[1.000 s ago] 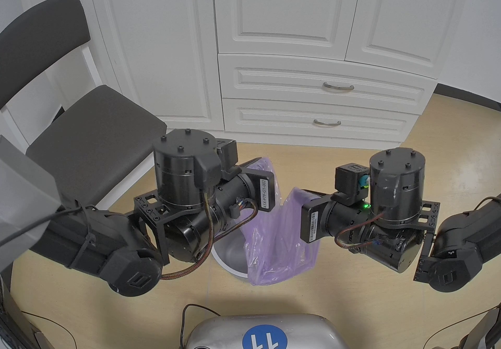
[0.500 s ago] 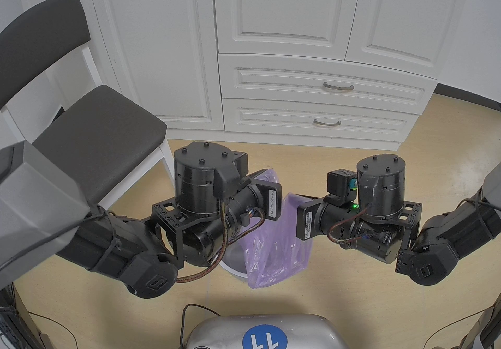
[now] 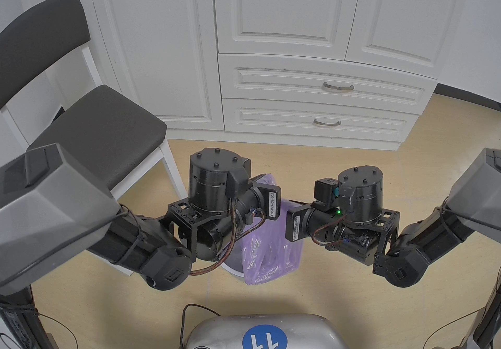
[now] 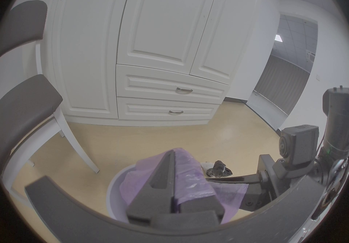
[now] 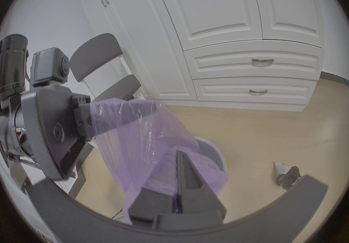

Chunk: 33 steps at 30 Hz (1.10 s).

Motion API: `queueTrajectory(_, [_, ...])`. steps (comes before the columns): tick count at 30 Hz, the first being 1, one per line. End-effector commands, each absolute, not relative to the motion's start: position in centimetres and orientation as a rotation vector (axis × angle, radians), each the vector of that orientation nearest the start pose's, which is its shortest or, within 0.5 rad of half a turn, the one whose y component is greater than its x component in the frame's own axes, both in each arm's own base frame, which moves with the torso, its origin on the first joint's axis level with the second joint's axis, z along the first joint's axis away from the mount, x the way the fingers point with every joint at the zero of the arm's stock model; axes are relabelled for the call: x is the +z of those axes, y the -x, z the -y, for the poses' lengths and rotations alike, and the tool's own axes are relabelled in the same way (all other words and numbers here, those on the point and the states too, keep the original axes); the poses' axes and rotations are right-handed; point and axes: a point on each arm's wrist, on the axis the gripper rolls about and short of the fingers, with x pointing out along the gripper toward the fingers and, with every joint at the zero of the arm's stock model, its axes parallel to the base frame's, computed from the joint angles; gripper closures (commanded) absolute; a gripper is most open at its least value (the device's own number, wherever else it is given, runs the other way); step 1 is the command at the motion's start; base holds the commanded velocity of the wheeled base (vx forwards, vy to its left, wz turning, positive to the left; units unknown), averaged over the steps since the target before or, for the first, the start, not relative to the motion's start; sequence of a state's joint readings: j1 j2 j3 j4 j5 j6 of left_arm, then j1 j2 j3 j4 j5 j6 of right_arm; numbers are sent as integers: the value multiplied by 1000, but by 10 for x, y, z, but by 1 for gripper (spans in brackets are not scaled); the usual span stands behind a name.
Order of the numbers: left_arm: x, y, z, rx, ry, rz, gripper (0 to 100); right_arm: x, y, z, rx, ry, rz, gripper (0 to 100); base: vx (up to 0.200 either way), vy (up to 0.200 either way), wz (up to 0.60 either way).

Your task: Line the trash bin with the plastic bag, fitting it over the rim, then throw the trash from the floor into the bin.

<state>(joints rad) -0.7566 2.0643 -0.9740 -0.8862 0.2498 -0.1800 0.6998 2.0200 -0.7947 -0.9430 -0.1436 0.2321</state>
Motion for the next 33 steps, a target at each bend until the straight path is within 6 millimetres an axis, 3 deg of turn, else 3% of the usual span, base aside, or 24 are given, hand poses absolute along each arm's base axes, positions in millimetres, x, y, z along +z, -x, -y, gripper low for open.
queueTrajectory(1, [113,-296,263,-469,68,-244,100,82,-283,-231,508,-92,-358,100,0,0,0])
queueTrajectory(10, [100,-298,265,-464,46,-281,100,61,-294,-240,502,-83,-382,100,0,0,0])
queueTrajectory(17, [88,-305,267,-456,37,-300,100,55,-297,-240,496,-80,-393,100,0,0,0])
queueTrajectory(23, [62,-332,263,-403,29,-332,100,48,-307,-241,481,-111,-399,100,0,0,0])
queueTrajectory(28, [34,-368,249,-322,53,-349,100,43,-316,-247,471,-159,-402,100,0,0,0])
queueTrajectory(33, [27,-386,241,-279,88,-357,100,38,-327,-248,450,-212,-404,100,0,0,0])
